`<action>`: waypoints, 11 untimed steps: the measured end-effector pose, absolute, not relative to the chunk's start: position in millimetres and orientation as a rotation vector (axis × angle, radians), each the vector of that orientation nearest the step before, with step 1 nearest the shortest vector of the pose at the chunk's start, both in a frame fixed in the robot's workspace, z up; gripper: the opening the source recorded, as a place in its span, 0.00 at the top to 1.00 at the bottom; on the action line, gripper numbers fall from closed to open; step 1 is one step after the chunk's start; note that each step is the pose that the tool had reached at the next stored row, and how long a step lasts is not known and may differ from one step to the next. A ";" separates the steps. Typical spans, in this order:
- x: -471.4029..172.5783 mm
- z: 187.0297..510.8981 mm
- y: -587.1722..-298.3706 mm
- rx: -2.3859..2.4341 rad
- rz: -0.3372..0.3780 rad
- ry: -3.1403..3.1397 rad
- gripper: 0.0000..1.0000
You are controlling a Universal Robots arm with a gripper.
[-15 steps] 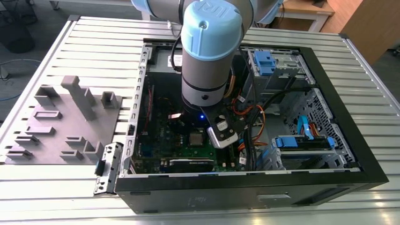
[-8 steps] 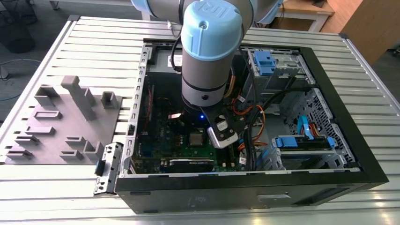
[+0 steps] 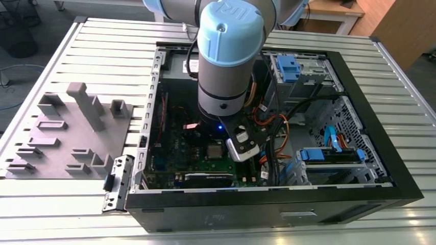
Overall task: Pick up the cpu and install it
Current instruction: 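Place the cpu into insertion slot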
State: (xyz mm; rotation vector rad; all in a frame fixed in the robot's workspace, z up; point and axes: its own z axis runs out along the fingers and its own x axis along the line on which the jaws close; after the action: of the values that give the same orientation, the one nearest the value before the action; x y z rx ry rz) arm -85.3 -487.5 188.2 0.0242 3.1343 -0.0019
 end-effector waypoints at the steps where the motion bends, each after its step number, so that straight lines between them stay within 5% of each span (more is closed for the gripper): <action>1: -85.3 188.2 -487.5 0.024 -0.002 3.134 0.46; 11: -90.2 188.1 -487.5 0.024 0.023 3.122 0.46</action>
State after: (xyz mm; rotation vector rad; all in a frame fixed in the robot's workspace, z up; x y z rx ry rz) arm -90.2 -487.5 188.1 0.0243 3.1224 0.0232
